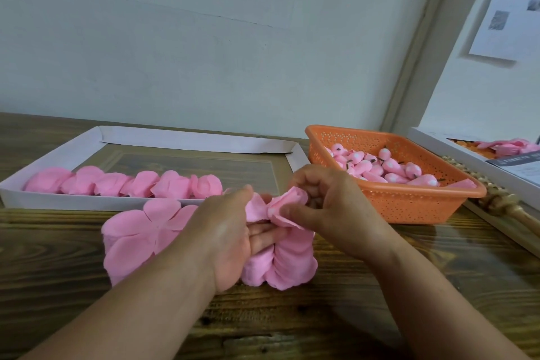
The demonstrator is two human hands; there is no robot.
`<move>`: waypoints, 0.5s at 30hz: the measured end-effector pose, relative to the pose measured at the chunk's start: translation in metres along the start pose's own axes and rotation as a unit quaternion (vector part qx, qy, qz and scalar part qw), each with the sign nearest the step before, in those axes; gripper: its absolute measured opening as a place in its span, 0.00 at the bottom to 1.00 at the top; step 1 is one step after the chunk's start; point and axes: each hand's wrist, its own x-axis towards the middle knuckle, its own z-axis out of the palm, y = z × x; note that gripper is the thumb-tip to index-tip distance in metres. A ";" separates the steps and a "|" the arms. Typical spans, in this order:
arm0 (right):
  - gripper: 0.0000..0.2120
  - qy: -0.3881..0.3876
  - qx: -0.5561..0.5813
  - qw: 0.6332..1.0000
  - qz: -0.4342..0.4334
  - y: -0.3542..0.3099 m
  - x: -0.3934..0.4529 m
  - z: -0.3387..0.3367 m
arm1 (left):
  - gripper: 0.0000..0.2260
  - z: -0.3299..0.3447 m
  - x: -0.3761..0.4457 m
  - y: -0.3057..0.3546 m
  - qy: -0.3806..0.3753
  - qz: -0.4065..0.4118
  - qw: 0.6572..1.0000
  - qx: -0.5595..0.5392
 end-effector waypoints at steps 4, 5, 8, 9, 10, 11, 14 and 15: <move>0.07 -0.027 -0.100 0.993 -0.060 -0.003 -0.004 -0.002 | 0.16 -0.002 0.000 -0.001 -0.006 0.014 0.997 0.073; 0.07 -0.030 -0.122 0.990 -0.070 -0.005 -0.004 -0.002 | 0.15 -0.003 0.000 -0.003 -0.005 0.027 0.994 0.105; 0.06 -0.036 -0.159 0.983 -0.084 -0.008 -0.004 -0.002 | 0.13 -0.001 -0.001 -0.007 0.018 0.081 0.977 0.196; 0.06 -0.037 -0.165 0.982 -0.085 -0.008 -0.004 -0.002 | 0.14 -0.001 -0.001 -0.008 0.020 0.097 0.972 0.214; 0.06 -0.038 -0.169 0.981 -0.086 -0.009 -0.004 -0.001 | 0.17 -0.001 -0.001 -0.009 0.013 0.102 0.969 0.226; 0.06 -0.041 -0.171 0.981 -0.087 -0.009 -0.005 -0.001 | 0.21 -0.002 -0.001 -0.009 -0.005 0.097 0.968 0.233; 0.07 -0.051 -0.164 0.981 -0.092 -0.011 -0.006 0.001 | 0.31 -0.002 -0.002 -0.008 -0.084 0.090 0.966 0.226; 0.07 -0.049 -0.152 0.983 -0.091 -0.012 -0.006 0.002 | 0.32 -0.001 -0.003 -0.007 -0.104 0.094 0.966 0.219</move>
